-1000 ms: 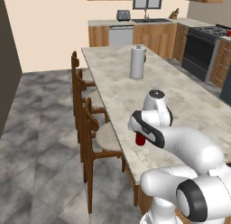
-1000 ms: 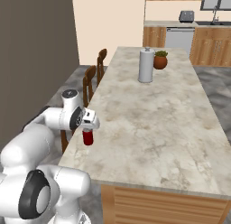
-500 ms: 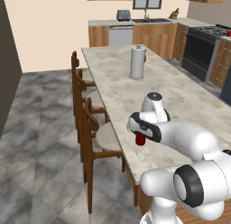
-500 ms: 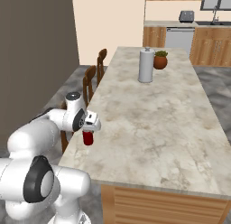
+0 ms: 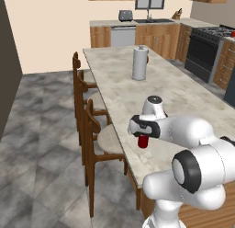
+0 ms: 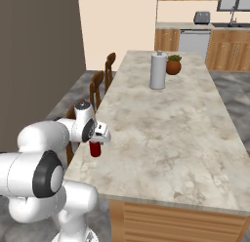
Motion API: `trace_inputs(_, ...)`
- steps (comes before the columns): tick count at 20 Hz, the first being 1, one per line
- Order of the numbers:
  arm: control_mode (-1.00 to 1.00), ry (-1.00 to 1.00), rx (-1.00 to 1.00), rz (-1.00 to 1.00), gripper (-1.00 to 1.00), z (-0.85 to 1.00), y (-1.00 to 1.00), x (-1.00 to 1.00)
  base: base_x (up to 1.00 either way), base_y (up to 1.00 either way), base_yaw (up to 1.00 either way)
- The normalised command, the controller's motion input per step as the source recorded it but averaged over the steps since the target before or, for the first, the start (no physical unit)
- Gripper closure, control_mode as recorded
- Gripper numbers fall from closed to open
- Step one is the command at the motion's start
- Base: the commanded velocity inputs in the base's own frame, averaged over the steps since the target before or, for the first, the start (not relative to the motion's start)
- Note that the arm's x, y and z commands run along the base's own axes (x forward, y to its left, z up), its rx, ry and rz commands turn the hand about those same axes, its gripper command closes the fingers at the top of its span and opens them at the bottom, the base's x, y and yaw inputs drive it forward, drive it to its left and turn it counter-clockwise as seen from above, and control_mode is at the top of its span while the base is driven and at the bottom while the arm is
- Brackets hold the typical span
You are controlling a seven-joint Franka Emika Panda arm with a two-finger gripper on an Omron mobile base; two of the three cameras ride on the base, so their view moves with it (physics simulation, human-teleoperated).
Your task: Four empty soda cans are scattered around the kitchen. Gather all the cans and cluster them next to the stove for recycling.
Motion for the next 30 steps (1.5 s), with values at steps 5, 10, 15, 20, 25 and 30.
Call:
trace_inputs(5,-1.0,0.03,0.0,0.0,-1.0,-0.19,0.0,0.1,0.0,0.0,0.0)
trace_inputs(10,-1.0,0.05,0.0,0.0,1.0,-0.16,0.0,0.03,0.0,0.0,0.0)
trace_inputs(15,-1.0,0.03,0.0,0.0,1.0,-0.02,0.0,0.0,0.0,0.0,0.0)
trace_inputs(20,-1.0,0.0,0.0,0.0,1.0,0.08,0.0,0.0,0.0,0.0,0.0)
trace_inputs(25,-1.0,0.0,0.0,0.0,1.0,0.42,0.0,0.0,0.0,0.0,0.0)
trace_inputs(30,-1.0,0.0,0.0,0.0,1.0,0.53,-0.01,0.0,0.0,0.0,0.0)
